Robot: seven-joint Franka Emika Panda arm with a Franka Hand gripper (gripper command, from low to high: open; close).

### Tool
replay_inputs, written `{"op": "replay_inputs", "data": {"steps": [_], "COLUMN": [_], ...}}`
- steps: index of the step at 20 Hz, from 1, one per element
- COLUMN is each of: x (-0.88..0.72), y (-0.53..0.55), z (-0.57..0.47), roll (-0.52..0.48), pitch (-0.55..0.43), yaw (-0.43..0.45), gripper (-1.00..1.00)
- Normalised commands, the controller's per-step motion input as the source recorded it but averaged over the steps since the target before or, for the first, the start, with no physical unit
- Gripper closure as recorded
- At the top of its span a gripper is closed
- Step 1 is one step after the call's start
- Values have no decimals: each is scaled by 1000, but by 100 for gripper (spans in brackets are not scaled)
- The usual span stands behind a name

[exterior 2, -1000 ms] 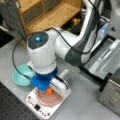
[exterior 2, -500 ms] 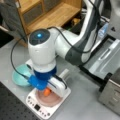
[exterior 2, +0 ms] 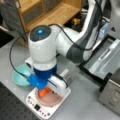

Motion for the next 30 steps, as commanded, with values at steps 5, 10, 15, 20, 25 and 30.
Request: {"op": "replay_inputs", "data": {"steps": [5,10,15,20,25,30], "x": [51,43,-17,-73,31,211], "y": [53,6,-101,-270,-443,-537], "z": [-39,2,150,261,192,140], "roll": [-149,-153,-127,-51,69,181], "pitch": [-32,-21,28,103,144,165], "yaw": [48,63,92,148,170,154], "gripper": [-100,-100,-100,-100,-100,-100]}}
